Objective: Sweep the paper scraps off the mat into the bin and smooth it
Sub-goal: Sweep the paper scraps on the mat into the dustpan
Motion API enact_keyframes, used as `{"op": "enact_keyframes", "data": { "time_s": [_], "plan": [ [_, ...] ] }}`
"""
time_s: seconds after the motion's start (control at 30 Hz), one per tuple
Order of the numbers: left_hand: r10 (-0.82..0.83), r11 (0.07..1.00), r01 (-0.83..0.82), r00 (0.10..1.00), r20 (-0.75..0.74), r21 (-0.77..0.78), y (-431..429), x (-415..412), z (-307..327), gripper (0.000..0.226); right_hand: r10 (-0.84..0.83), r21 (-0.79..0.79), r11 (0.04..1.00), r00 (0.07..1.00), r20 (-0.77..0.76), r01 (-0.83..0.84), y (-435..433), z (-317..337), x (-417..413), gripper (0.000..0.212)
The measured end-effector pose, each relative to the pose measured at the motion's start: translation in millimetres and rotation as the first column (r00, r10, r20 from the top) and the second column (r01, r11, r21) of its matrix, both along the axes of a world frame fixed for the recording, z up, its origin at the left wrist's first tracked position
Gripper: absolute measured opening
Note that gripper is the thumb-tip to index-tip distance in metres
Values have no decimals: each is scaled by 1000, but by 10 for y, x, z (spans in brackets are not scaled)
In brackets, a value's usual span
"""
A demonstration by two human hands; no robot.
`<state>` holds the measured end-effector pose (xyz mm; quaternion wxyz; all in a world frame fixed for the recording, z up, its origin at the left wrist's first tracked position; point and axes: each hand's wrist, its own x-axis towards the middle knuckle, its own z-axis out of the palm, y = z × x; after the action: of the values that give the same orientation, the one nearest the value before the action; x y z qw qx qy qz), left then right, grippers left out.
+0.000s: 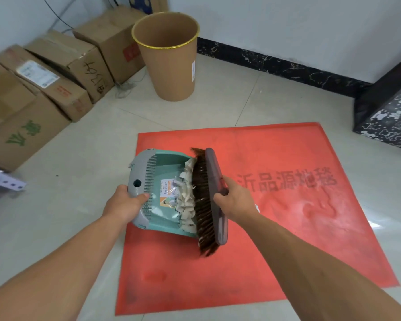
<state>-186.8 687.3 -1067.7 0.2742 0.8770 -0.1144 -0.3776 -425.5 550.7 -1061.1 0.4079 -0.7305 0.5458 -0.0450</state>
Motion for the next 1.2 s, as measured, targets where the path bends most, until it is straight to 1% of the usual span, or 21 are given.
{"op": "enact_keyframes", "data": {
  "time_s": [0.1, 0.17, 0.2, 0.27, 0.3, 0.43, 0.53, 0.6, 0.7, 0.83, 1.0, 1.1, 1.2],
  "plan": [
    [51, 996, -57, 995, -89, -68, 54, 102, -178, 49, -60, -120, 991, 998, -18, 57, -89, 46, -59, 38],
    [69, 992, -82, 989, -130, -98, 58, 62, -155, 47, -76, -191, 979, 996, -51, 65, -170, 89, -151, 39],
    [75, 989, -92, 987, -140, -116, 55, 20, -113, 40, -75, -220, 974, 994, -82, 55, -213, 106, -210, 42],
    [95, 983, -118, 983, -160, -142, 52, -60, -29, 15, -79, -258, 965, 985, -152, 38, -296, 138, -338, 43],
    [106, 981, -130, 980, -166, -143, 51, -83, -4, 8, -92, -263, 964, 979, -183, 41, -332, 140, -398, 42],
    [126, 983, -143, 982, -138, -118, 99, -8, -23, 7, -153, -193, 976, 939, -307, 96, -409, 53, -606, 41],
    [118, 990, -126, 986, -121, -67, 167, 108, -68, 25, -158, -122, 985, 925, -346, 123, -352, -46, -717, 45],
    [114, 992, -119, 985, -129, -36, 218, 148, -123, 30, -148, -108, 987, 936, -320, 120, -277, -102, -730, 47],
    [133, 991, -137, 975, -176, -9, 279, 136, -254, 31, -99, -79, 993, 970, -223, 84, -176, -134, -625, 46],
    [138, 988, -149, 961, -239, -28, 241, -27, -404, 27, -43, -43, 998, 989, -143, 37, -106, -151, -426, 47],
    [138, 986, -156, 959, -246, -53, 130, -207, -598, 36, 7, -20, 1000, 997, -80, -9, -2, -149, -286, 43],
    [145, 984, -165, 959, -241, -63, 76, -278, -606, 38, -11, 18, 1000, 999, -36, 11, 40, -138, -290, 40],
    [123, 987, -144, 962, -243, -70, 51, -281, -619, 43, -17, 21, 1000, 1000, -25, 17, 38, -117, -291, 38]
  ]
}}
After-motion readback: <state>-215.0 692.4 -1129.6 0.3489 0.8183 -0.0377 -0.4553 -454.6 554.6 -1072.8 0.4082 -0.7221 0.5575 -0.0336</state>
